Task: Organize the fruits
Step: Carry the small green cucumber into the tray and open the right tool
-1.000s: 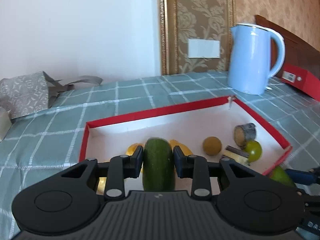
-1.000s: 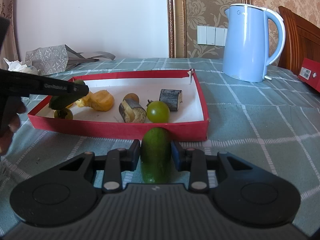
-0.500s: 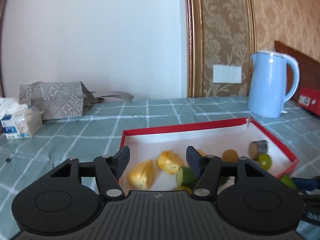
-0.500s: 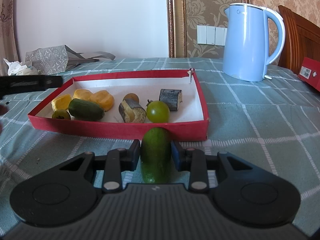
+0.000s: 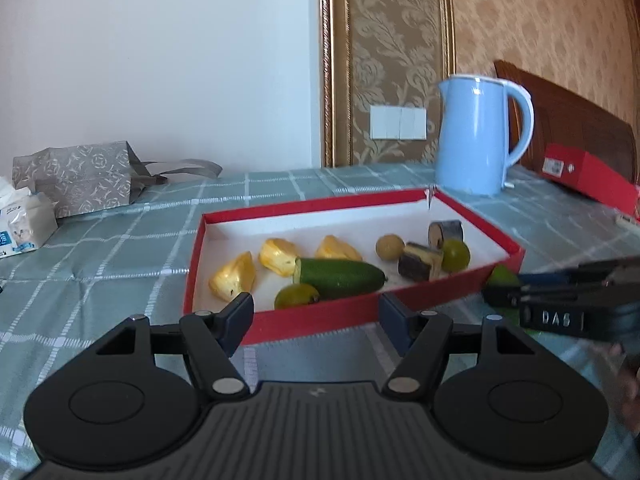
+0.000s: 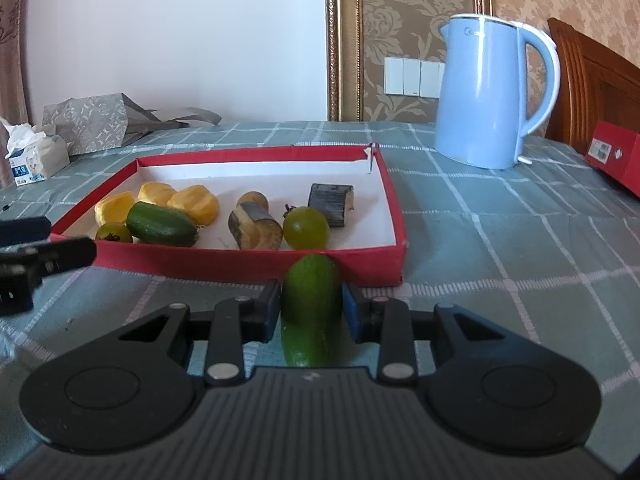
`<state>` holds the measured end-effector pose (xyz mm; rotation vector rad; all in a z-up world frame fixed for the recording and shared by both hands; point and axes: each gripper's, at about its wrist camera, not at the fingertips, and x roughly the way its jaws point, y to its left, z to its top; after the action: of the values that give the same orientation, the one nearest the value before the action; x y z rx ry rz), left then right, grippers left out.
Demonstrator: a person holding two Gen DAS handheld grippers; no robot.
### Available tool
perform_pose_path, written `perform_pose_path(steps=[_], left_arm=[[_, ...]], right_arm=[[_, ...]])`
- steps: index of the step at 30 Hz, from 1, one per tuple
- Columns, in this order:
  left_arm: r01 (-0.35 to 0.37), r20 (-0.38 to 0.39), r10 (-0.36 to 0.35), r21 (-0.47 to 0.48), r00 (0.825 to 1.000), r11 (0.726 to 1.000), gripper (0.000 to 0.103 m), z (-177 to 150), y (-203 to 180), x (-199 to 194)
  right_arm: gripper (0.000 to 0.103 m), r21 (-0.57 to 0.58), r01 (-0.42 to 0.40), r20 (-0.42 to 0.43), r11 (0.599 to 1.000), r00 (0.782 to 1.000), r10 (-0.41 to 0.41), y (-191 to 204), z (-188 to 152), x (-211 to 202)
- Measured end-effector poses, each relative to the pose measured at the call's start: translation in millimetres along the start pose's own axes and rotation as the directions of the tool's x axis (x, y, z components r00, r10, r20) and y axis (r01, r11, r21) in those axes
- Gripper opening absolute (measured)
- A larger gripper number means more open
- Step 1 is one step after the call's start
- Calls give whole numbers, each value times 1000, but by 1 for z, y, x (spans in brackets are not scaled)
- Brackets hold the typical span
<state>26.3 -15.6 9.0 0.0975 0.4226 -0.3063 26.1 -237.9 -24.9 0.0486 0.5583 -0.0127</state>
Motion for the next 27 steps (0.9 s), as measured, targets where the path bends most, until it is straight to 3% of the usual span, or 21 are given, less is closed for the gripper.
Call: perform_pose_path(steps=[7,12,27], left_arm=[[-21,-66,20,-22,998,1000,69,-5,6,12],[-27,-113,21,-54,993,998,69,-6,14,19],[-22,-129,16,-41,991,999,69,-6,13,23]], right_arm=[[31,15,-5,10,1000,1000,5,0,4,-8],[31,-32,-1,61,999,998,3,7,34,-12],[30,-120,20,101,993,995,-8,33,86,20]])
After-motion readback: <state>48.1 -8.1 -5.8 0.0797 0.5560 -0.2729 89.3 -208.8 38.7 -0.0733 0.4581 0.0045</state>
